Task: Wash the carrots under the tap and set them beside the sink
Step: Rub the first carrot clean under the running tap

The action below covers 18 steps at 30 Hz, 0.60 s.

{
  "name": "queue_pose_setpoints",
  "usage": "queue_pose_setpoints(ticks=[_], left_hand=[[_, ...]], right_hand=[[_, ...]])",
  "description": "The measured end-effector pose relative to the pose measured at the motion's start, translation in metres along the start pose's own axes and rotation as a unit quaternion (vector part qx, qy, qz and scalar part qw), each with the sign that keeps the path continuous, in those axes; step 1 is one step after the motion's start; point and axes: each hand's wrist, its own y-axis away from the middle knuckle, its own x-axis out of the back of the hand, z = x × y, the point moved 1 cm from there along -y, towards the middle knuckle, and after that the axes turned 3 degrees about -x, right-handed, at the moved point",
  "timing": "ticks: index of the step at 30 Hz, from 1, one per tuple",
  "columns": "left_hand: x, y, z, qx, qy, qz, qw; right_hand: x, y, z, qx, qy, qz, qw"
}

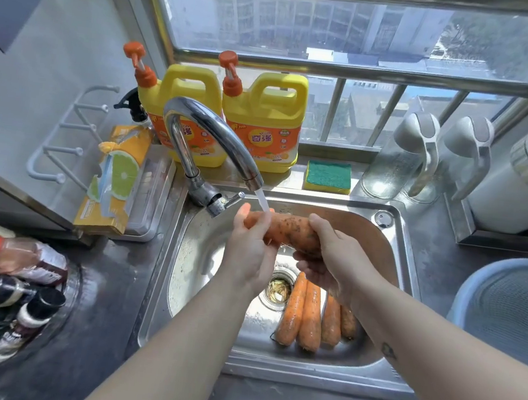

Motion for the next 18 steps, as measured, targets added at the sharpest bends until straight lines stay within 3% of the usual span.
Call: queue_pose_setpoints(ticks=[6, 10, 12, 15, 18], left_hand=[[0.002, -0.003, -0.007, -0.005, -0.026, 0.060, 0.998], [-0.007, -0.008, -0.004, 0.019, -0.009, 0.128, 0.992], [-0.008, -0.009, -0.004, 0.035, 0.005, 0.109, 0.993], [-0.002, -0.008, -0.008, 0.032, 0.012, 0.023, 0.999], [0.000, -0.007, -0.007, 0.031, -0.011, -0.010, 0.999]], right_hand=[[0.007, 0.003, -0.004, -0.004, 0.079, -0.043, 0.996], [0.004, 0.006, -0.004, 0.114, 0.213, -0.047, 0.969], [0.002, 0.005, -0.009, 0.147, 0.238, -0.032, 0.960], [0.006, 0.004, -0.016, 0.106, 0.195, -0.039, 0.974], [0.009, 0.004, -0.017, 0.084, 0.185, -0.054, 0.978]])
